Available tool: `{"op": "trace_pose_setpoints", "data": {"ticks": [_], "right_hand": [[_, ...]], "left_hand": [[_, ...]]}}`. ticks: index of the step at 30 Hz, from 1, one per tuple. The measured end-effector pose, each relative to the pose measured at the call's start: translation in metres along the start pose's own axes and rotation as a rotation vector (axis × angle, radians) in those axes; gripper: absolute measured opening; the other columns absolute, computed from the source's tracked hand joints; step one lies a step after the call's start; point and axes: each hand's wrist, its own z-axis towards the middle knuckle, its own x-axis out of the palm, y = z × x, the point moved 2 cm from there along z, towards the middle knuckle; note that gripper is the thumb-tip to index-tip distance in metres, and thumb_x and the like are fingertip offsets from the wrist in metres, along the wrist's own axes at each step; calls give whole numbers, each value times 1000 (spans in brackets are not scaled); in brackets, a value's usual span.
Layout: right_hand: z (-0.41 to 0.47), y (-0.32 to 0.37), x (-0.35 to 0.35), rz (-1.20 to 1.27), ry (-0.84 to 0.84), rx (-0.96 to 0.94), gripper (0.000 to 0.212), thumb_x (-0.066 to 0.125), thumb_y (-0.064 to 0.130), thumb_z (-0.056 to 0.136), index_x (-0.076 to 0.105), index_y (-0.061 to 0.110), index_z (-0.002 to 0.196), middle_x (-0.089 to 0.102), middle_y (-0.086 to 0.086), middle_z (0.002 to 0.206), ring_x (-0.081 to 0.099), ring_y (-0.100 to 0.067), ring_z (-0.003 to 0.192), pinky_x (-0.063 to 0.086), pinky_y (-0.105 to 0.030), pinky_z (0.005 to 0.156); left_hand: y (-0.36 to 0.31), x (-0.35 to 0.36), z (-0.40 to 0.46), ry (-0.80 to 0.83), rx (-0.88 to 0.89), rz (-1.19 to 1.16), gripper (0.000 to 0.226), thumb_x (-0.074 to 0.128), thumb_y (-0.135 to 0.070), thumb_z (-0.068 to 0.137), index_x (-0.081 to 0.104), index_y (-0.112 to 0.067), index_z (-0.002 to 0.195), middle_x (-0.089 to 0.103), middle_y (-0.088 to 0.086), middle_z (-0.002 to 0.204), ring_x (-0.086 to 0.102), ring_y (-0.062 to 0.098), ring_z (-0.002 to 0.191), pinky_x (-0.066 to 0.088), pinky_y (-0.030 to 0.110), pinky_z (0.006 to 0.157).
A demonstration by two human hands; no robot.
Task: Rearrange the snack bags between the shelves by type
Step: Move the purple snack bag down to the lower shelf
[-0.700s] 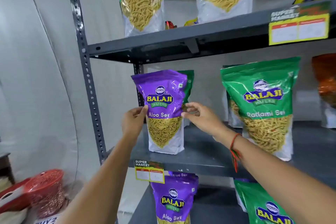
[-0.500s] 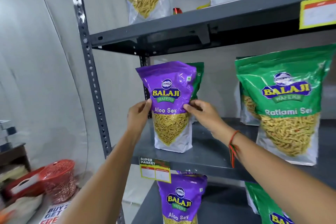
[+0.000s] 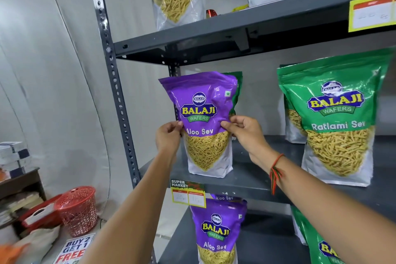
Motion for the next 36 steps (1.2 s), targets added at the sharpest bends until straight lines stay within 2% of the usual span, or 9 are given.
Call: {"op": "trace_pose_setpoints", "data": {"ticks": [5, 9, 14, 16, 22, 26, 29, 32, 36], "right_hand": [[-39, 23, -15, -24, -17, 7, 12, 71, 15, 81, 70, 4, 85, 71, 0, 73, 64, -6, 65, 51, -17, 63], [-88, 50, -29, -23, -14, 31, 15, 71, 15, 80, 68, 2, 87, 68, -7, 78, 61, -15, 75, 50, -30, 77], [-157, 69, -52, -61, -21, 83, 4, 68, 11, 82, 64, 9, 81, 65, 9, 61, 57, 2, 54, 46, -10, 55], [-180, 64, -65, -85, -27, 135, 15, 68, 10, 82, 62, 17, 71, 64, 12, 56, 55, 3, 51, 45, -10, 52], [-233, 12, -103, -208, 23, 333, 11, 69, 8, 81, 63, 13, 73, 70, 8, 62, 61, 3, 56, 48, -10, 57], [-244, -49, -123, -376, 46, 432, 9, 71, 14, 79, 68, 6, 83, 75, -11, 86, 66, -17, 78, 48, -31, 77], [-245, -93, -130, -424, 54, 490, 8, 68, 14, 82, 68, 16, 90, 71, 2, 81, 65, -12, 78, 47, -21, 67], [-239, -135, -137, -471, 50, 530, 9, 66, 13, 84, 69, 16, 91, 71, 1, 84, 66, -10, 81, 53, -24, 72], [-227, -173, -140, -518, 10, 539, 20, 66, 11, 84, 64, 26, 71, 65, 9, 70, 60, 1, 67, 44, -19, 60]], "left_hand": [[-17, -13, -42, 6, 40, -34, 23, 62, -23, 92, 72, -3, 98, 73, 5, 90, 60, 11, 77, 47, 15, 61], [-34, -25, -92, -14, 99, -5, 17, 62, -24, 91, 72, -11, 91, 75, 8, 91, 60, 12, 76, 50, 30, 78], [-30, -39, -158, 5, 102, 44, 20, 64, -34, 84, 75, -17, 88, 77, 4, 83, 63, 12, 70, 55, 38, 78], [-17, -39, -184, 17, 81, 73, 22, 65, -36, 83, 75, -17, 87, 76, 1, 78, 61, 9, 66, 54, 33, 74], [52, -29, -250, 132, -13, 277, 18, 62, -30, 89, 76, -17, 92, 74, 1, 81, 64, 15, 76, 38, 25, 66], [108, -11, -269, 154, -167, 417, 21, 61, -34, 88, 77, -21, 95, 77, 6, 91, 69, 26, 87, 39, 26, 68], [143, 6, -271, 149, -241, 479, 19, 62, -33, 88, 76, -22, 97, 77, 9, 96, 68, 31, 91, 45, 28, 71], [176, 23, -268, 136, -301, 516, 18, 63, -33, 87, 75, -24, 98, 75, 11, 99, 67, 34, 94, 47, 33, 77], [201, 39, -260, 63, -333, 530, 20, 62, -28, 89, 75, -19, 102, 74, 14, 106, 64, 36, 99, 42, 32, 76]]}}
